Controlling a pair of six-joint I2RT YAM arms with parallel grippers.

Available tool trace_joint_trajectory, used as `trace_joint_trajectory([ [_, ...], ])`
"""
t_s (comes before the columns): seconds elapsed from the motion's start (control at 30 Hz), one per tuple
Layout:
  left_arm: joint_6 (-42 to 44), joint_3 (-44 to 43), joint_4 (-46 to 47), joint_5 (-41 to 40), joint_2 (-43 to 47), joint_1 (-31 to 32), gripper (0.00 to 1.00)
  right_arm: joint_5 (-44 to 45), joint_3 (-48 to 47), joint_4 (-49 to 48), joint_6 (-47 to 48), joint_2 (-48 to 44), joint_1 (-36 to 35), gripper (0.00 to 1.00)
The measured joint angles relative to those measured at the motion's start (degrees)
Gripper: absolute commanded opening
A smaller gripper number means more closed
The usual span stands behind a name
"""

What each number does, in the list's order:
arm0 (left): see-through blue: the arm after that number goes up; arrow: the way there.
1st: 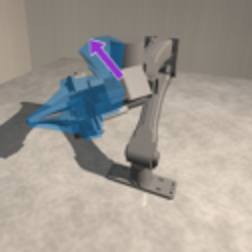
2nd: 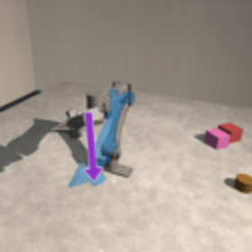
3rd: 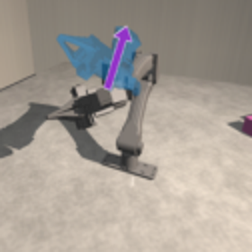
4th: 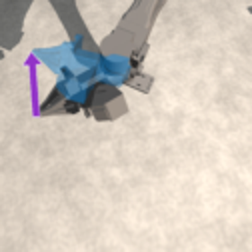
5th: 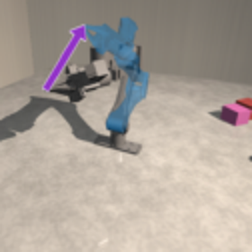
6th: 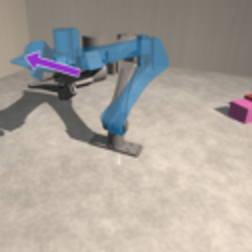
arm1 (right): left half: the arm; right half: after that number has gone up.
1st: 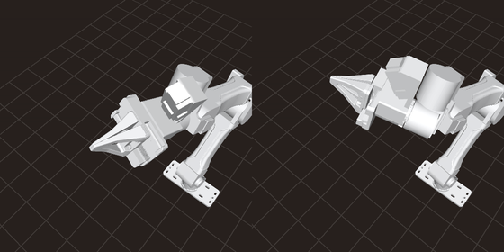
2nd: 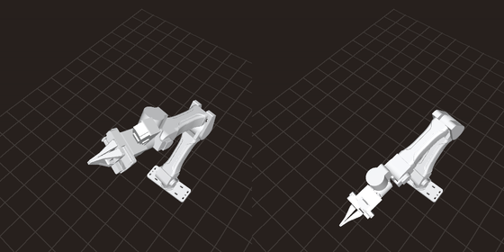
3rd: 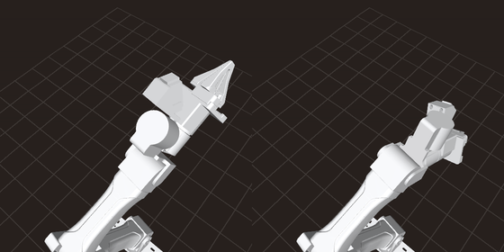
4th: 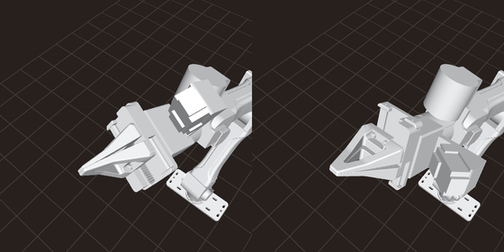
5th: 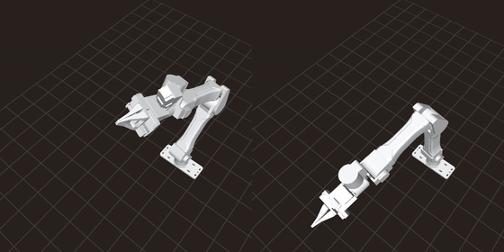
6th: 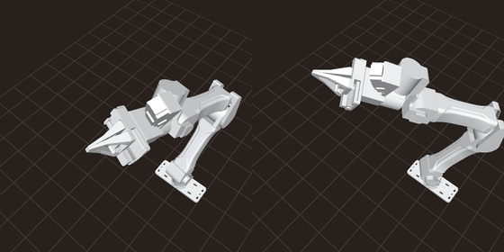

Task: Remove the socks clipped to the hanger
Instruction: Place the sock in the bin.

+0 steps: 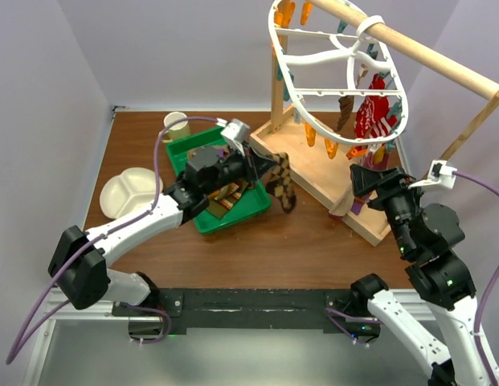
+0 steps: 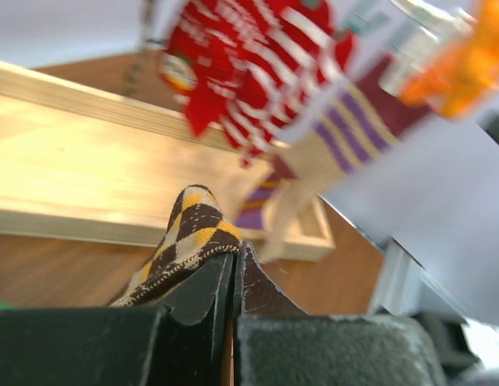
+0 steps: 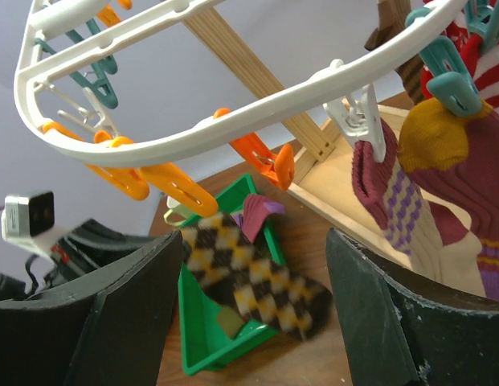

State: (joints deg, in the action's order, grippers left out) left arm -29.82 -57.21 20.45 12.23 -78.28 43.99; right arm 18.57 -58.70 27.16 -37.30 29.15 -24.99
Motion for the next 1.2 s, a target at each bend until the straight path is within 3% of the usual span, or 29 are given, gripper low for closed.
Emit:
trace_joint_trajectory([
  [0.3,-0.6,-2.0,-6.2,-4.7,0.5,-12.5,0.00,-0.2,2.9,2.7,0.8,-1.1,0.0,0.76],
  [0.47,-1.0,-0.7,-7.3,-8.9,0.7,-16.0,0.00,-0.5,5.6,3.8,0.9,-1.7,0.0,0.77],
  [0.5,-1.2,0.7,-7.4,-9.7,0.7,-16.1,0.02,-0.5,6.1,4.5,0.9,-2.3,0.0,0.77],
  [0.57,-1.9,4.4,-7.1,-10.9,0.6,-16.1,0.24,-0.3,6.7,5.7,0.9,-3.4,0.0,0.78],
  [0.63,-2.7,8.8,-6.7,-11.1,0.1,-16.1,0.30,0.0,6.9,6.4,1.0,-4.3,0.0,0.78],
  [0.77,-3.6,14.8,-8.5,-10.3,-2.8,-16.1,0.64,1.2,6.9,7.7,1.4,-6.1,0.0,0.78],
  [0.97,-3.5,15.8,-9.9,-11.5,2.1,-16.1,0.82,5.0,6.3,11.0,1.5,-5.9,0.0,0.80],
  [1.2,-2.1,14.2,-12.0,-15.6,12.4,-16.1,0.86,11.9,5.2,14.7,2.0,-5.7,0.0,0.82],
])
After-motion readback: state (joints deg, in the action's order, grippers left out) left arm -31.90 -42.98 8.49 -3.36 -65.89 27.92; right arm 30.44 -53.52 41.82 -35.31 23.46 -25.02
